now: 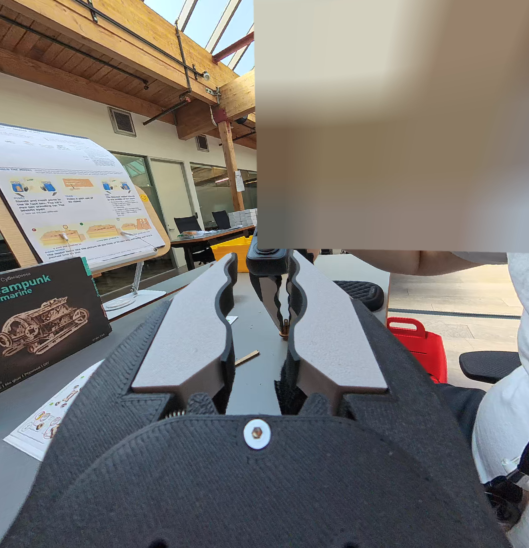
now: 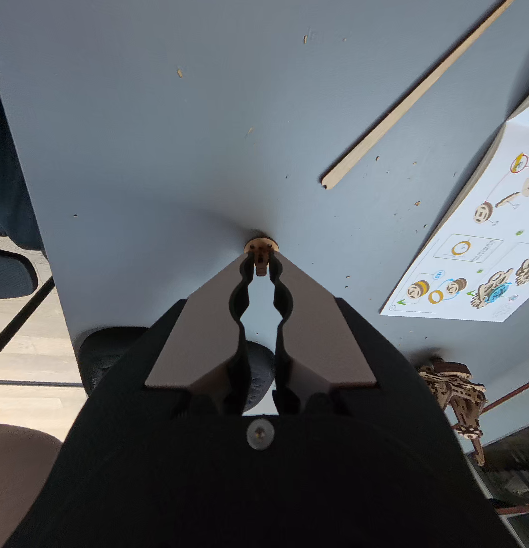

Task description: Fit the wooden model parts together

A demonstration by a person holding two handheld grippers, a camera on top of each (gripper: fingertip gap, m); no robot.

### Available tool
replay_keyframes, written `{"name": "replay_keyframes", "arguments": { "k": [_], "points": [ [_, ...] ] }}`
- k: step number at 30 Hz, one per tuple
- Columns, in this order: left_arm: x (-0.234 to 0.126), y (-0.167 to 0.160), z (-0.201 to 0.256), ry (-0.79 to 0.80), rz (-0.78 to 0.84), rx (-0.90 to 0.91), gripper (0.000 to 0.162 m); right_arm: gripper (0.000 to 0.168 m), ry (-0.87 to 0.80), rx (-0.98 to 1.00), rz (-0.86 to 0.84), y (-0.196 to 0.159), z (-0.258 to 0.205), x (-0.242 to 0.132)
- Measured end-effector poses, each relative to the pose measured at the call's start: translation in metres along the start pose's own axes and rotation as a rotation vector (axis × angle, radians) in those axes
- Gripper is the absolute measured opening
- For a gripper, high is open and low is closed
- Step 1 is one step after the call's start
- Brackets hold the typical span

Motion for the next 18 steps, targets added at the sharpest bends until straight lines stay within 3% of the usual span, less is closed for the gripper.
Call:
{"name": "replay_keyframes", "arguments": {
  "k": [9, 10, 16, 18],
  "points": [
    [-0.003, 0.005, -0.005, 0.023, 0.012, 0.001, 0.034, 0.008, -0.024, 0.01, 0.087, -0.004, -0.005, -0.006],
    [-0.004, 0.005, -0.006, 0.025, 0.01, -0.003, 0.035, 0.015, 0.031, 0.011, 0.002, -0.01, -0.009, 0.004],
    [-0.004, -0.009, -0.015, 0.059, -0.125, -0.033, 0.041, 0.009, -0.161, -0.034, 0.278, 0.02, 0.003, -0.032],
    [-0.006, -0.008, -0.017, 0.068, -0.124, -0.039, 0.041, 0.009, -0.186, -0.092, 0.267, 0.04, 0.013, -0.03]
  ]
}}
Point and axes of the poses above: each gripper's, where its closed fingertips meet, x out along the fingers, y out of its top, z = x × y across the jaws, the point moved 7 cm from there along -x, back along the fingers, and after that the axes turned 10 degrees about -x, right-handed, at the moved point
